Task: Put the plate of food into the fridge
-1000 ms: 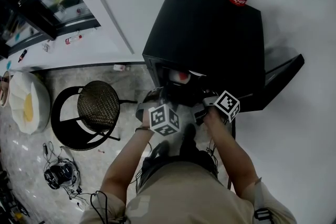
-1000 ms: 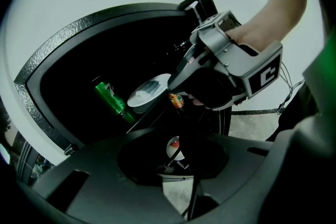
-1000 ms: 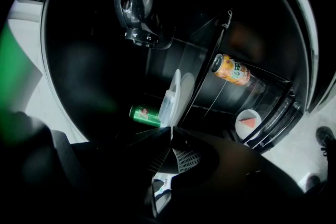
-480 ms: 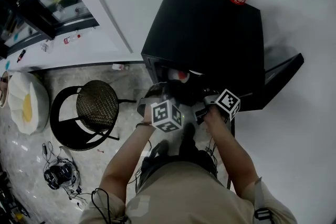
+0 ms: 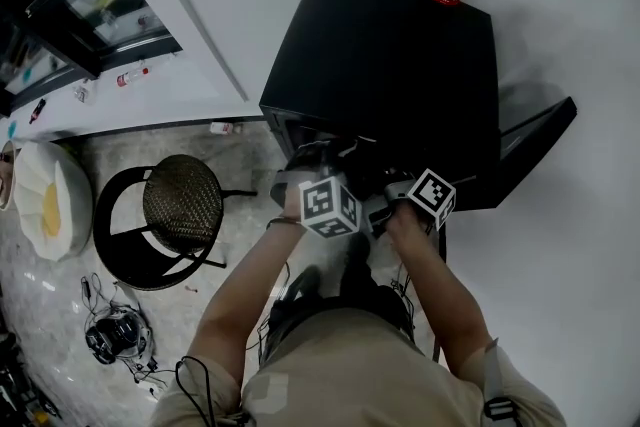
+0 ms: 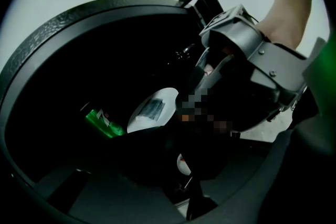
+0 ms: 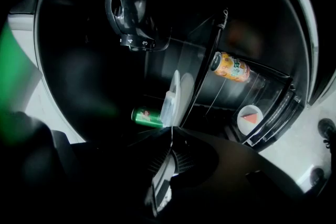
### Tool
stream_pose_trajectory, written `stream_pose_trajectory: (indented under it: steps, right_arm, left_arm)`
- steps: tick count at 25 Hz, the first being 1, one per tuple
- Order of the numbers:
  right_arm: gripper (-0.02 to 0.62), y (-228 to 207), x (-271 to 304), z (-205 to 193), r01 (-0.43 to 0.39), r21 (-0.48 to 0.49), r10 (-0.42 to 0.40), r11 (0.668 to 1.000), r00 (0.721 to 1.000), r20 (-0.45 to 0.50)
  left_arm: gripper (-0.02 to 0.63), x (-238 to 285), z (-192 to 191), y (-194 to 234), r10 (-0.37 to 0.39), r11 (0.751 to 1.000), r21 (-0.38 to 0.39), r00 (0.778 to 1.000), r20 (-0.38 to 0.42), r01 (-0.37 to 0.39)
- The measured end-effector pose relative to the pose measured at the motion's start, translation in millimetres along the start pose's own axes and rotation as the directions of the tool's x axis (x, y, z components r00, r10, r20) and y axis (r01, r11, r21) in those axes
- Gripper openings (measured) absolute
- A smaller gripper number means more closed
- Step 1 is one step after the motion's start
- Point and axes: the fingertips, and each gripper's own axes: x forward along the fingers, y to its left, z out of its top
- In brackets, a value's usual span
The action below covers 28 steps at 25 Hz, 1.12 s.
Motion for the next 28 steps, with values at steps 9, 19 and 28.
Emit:
stream_pose_trajectory:
  steps: [9, 19, 28]
  right_arm:
    - [0.026, 6, 1, 1, -0.029, 0.001, 0.029, 1.0, 0.999, -0.016]
    - [0.026, 9, 4, 0, -0.04, -0.015, 0.039, 0.999, 0.999, -0.025]
    - [0.026, 4, -10, -14, -0.031, -0.03, 0.029, 0.999, 0.998, -0.062]
  left_arm:
    - [0.053, 16, 4, 6, 0.011, 1.0, -0.019, 1.0, -0.01, -0.011]
    - [0.046, 19, 4, 10, 0.004, 0.998, -0.061, 1.0, 0.0, -0.004]
    - [0.046, 12, -3, -5, -0.048, 0.993, -0.108, 0.999, 0.004, 0.048]
